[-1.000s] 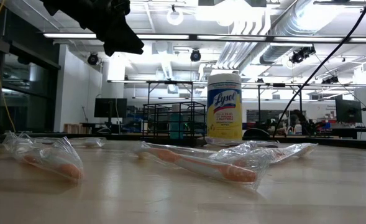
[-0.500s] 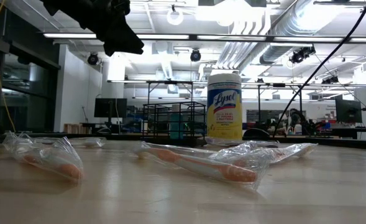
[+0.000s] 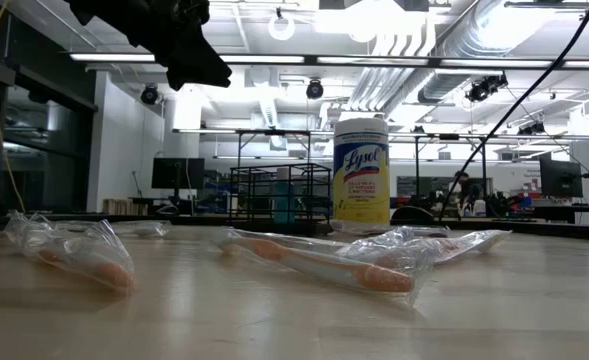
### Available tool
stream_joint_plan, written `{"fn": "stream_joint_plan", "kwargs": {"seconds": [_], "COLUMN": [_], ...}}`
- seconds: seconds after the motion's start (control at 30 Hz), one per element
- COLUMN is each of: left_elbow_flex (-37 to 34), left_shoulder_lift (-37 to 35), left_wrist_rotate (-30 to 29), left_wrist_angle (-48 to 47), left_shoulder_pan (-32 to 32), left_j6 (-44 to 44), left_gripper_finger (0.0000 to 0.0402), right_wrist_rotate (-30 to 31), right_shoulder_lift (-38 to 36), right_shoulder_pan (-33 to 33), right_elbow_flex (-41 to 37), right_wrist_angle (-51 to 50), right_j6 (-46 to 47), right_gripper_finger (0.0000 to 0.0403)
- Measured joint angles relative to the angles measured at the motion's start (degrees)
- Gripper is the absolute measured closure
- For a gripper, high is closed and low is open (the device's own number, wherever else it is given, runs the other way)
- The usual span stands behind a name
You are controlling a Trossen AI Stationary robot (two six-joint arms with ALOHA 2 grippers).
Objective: Pick & Place toothbrushing station
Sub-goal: Put the blue mouthwash into the black mesh organizer
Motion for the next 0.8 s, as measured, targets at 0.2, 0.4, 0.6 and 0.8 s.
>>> {"fn": "stream_joint_plan", "kwargs": {"seconds": [0.2, 0.4, 0.6, 0.8], "left_elbow_flex": [0.00, 0.00, 0.00, 0.00], "left_shoulder_lift": [0.00, 0.01, 0.00, 0.02], "left_wrist_rotate": [0.00, 0.00, -0.01, -0.01], "left_wrist_angle": [0.02, 0.02, 0.02, 0.01], "left_shoulder_pan": [0.00, 0.02, 0.00, 0.00], "left_j6": [0.00, 0.01, 0.00, 0.01], "left_gripper_finger": [0.0266, 0.0266, 0.0266, 0.0266], "right_wrist_rotate": [-1.51, -5.42, -10.35, -16.94], "right_shoulder_lift": [-2.84, -6.74, -10.51, -14.81], "right_shoulder_pan": [-1.82, -5.79, -10.91, -16.76], "right_elbow_flex": [0.00, 0.00, 0.00, 0.00], "right_wrist_angle": [0.03, -0.02, -0.23, -0.44], "right_j6": [-5.14, -10.79, -17.32, -23.82], "right_gripper_finger": [0.0328, 0.0328, 0.0328, 0.0329]}}
